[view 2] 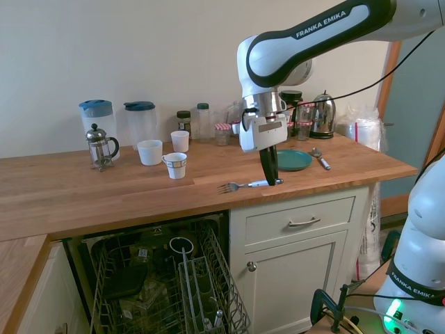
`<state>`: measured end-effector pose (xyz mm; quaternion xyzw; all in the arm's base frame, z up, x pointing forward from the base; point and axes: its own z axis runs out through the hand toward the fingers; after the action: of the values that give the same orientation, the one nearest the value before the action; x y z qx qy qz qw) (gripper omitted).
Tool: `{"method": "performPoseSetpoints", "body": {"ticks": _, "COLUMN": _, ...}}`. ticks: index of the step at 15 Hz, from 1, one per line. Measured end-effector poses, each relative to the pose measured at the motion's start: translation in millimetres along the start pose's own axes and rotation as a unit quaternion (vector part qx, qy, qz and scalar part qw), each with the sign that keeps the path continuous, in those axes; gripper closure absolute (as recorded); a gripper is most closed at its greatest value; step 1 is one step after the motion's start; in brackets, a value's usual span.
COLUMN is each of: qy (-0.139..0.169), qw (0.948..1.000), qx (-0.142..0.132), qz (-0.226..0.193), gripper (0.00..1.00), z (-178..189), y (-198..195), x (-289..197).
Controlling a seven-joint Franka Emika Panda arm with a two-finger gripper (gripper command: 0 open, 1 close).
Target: Put the fork in the dishwasher
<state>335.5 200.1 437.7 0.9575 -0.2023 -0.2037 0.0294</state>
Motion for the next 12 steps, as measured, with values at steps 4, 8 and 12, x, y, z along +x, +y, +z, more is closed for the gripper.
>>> {"method": "performPoseSetpoints", "body": {"ticks": 4, "qy": -0.048, "qw": 0.9954, "qx": -0.076, "qz": 0.034, "gripper": 1.0, "z": 37.9, "y": -61.2, "x": -25.7}}
{"method": "performPoseSetpoints", "body": {"ticks": 8, "qy": -0.089, "qw": 0.985, "qx": -0.135, "qz": 0.059, "gripper": 1.0, "z": 80.9, "y": -111.2, "x": 22.5}}
{"method": "performPoseSetpoints", "body": {"ticks": 12, "qy": -0.107, "qw": 0.9769, "qx": -0.174, "qz": 0.063, "gripper": 1.0, "z": 108.6, "y": -153.2, "x": 46.4}}
